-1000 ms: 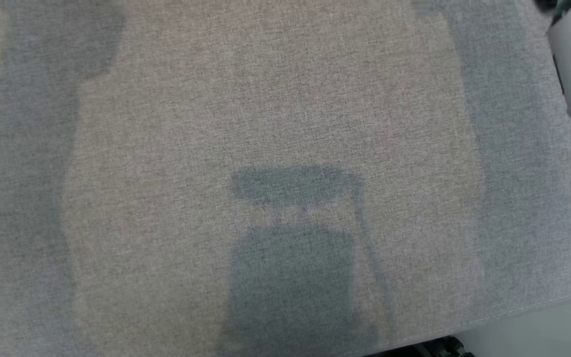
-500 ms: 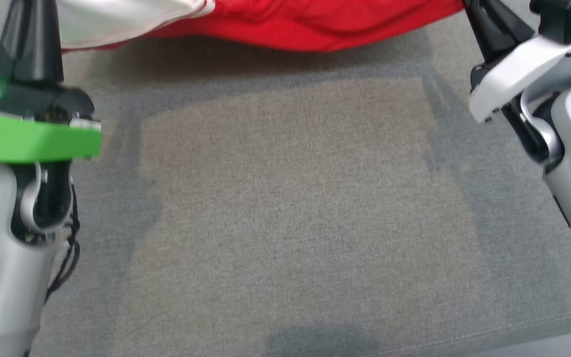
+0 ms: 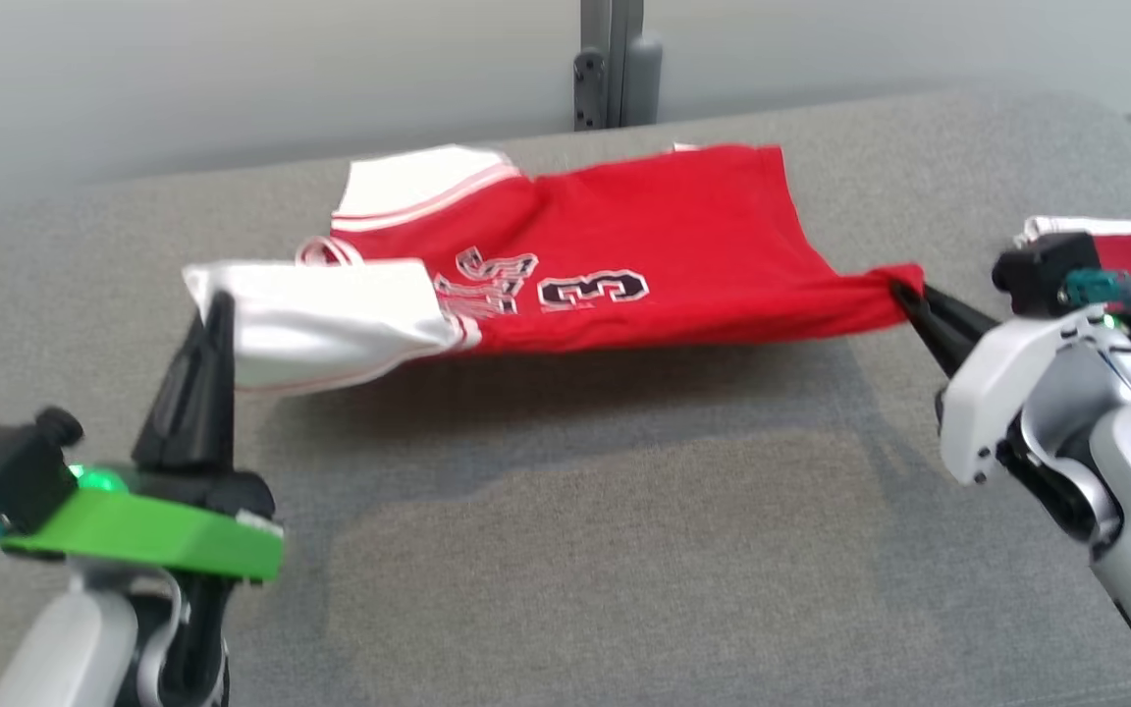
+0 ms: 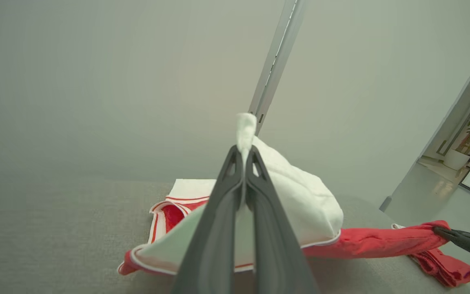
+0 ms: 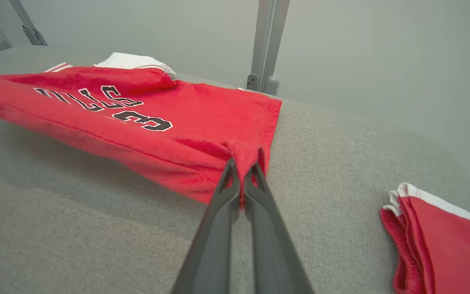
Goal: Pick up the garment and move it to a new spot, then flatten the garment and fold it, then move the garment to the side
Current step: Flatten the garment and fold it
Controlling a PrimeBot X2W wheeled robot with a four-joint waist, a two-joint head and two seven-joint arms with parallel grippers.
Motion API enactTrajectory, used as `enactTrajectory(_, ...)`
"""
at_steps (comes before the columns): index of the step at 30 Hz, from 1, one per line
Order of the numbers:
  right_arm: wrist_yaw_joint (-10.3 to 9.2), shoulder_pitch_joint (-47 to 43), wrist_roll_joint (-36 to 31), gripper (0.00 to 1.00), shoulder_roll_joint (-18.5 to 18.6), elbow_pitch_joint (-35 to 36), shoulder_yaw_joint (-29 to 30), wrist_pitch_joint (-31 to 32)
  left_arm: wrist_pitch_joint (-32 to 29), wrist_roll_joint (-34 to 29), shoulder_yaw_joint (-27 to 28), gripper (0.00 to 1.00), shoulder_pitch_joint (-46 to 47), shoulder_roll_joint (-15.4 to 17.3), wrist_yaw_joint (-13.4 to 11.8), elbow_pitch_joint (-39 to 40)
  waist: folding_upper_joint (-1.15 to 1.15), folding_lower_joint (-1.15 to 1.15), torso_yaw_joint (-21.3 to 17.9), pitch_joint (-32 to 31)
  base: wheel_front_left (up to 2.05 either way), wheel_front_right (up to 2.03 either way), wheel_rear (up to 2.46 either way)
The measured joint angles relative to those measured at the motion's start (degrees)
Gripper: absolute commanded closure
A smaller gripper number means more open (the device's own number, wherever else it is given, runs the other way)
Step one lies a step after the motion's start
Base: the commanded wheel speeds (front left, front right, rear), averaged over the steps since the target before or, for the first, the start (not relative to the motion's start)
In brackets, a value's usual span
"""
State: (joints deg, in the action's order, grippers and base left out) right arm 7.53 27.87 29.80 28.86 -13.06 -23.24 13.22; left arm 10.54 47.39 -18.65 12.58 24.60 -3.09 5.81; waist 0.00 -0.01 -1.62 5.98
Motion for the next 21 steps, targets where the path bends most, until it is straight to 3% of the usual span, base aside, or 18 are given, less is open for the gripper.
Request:
enactTrajectory(4, 0.0, -6.67, 0.19, 1.0, -0.13, 0.98, 3.9, 4.54, -2.26, 1.85, -1.54, 1.0, -5.83, 0.33, -0.82, 0.66, 0.0, 0.0, 0.44, -3.0, 0.0, 0.0, 0.0)
enactTrajectory(11, 0.0, -17.0, -0.78, 1.0, -3.69, 4.79, 10.87, 9.31, -5.72, 5.01, -3.77, 1.0, -15.63, 0.34, -3.04, 1.08, 0.0, 0.0, 1.19, -6.49, 0.0, 0.0, 0.0)
enactTrajectory(21, 0.01, -26.41, -5.23, 1.0, -7.13, 9.07, 16.15, 14.37, -10.12, 8.15, -5.77, 1.0, -23.18, 2.01, -3.46, -0.65, 0.0, 0.0, 2.89, -7.61, 0.0, 0.0, 0.0)
